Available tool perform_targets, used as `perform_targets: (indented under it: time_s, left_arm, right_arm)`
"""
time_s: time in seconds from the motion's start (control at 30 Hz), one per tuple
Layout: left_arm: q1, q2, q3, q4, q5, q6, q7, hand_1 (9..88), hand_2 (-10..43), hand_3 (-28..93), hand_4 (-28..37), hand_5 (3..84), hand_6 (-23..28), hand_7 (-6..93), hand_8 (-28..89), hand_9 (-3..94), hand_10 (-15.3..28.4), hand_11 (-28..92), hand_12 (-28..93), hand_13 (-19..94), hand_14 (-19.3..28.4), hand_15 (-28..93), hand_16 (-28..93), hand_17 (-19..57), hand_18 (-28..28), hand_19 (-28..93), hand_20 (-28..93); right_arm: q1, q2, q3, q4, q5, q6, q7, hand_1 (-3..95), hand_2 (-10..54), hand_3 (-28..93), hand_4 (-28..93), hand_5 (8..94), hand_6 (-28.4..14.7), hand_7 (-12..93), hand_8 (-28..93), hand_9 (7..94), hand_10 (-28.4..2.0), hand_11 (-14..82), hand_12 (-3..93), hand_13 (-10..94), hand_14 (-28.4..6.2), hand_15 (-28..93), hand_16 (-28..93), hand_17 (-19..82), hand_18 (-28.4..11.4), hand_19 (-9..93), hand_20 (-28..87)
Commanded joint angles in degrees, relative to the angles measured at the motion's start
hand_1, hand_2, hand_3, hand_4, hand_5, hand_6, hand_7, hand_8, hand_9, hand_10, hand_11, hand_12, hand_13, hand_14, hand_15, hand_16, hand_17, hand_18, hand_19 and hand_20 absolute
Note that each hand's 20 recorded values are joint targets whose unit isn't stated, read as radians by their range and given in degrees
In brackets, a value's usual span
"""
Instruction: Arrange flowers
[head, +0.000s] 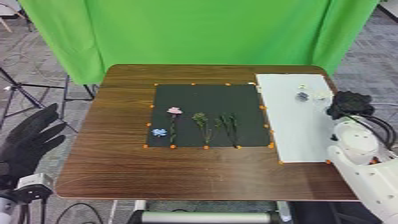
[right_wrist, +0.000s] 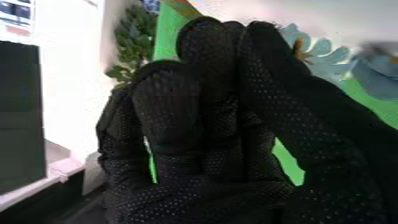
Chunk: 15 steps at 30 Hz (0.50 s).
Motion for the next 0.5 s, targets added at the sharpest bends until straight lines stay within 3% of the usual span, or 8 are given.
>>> perform_targets:
  time_s: [0.03, 0.23, 0.5]
  left_arm:
    - [1.0, -0.76, -0.21, -0.59, 0.2, 0.54, -0.24, 22.7, -3.3, 70, -28.3, 21.5, 0.8, 18.9, -10, 17.6, 8.7, 12, 19, 14, 11.7, 19, 5, -10.5, 19.3, 38, 8]
    - [0.3, -0.53, 0.42, -0.28, 0.2, 0.35, -0.59, 22.7, -3.4, 70, -28.3, 21.5, 0.8, 18.9, -10, 17.6, 8.6, 12, 18, 14, 11.7, 19, 5, -10.5, 19.2, 38, 8]
    - [0.2, -0.55, 0.51, -0.34, 0.19, 0.37, -0.99, 22.7, -3.5, 70, -28.3, 21.5, 0.8, 19.1, -10, 17.6, 8.6, 12, 18, 14, 11.6, 19, 5, -10.5, 19.2, 38, 8]
  right_arm:
    - [6.5, -4.2, -5.7, -8.0, -0.7, 4.5, -3.8, 46.0, -8.8, 85, -28, 67.5, 2.8, 53, 2, 84.8, -6.2, 26.9, 48.5, 76, -5.1, 64, 29, 28, -19.8, 79, 49]
    - [12.1, -9.6, -12.2, -11.0, -0.5, 5.0, -7.5, 46.0, -9.2, 85, -28, 68.1, 2.7, 52, 2, 85.2, -6.3, 26.6, 48.9, 76, -5.1, 64, 29, 28, -20.0, 79, 49]
    - [15.5, -17.1, -19.0, -8.0, -2.6, 1.1, -10.8, 45.8, -9.4, 85, -27, 68.2, 2.6, 52, 2, 85.3, -6.5, 26.4, 49.3, 76, -5.3, 65, 29, 28, -20.2, 79, 49]
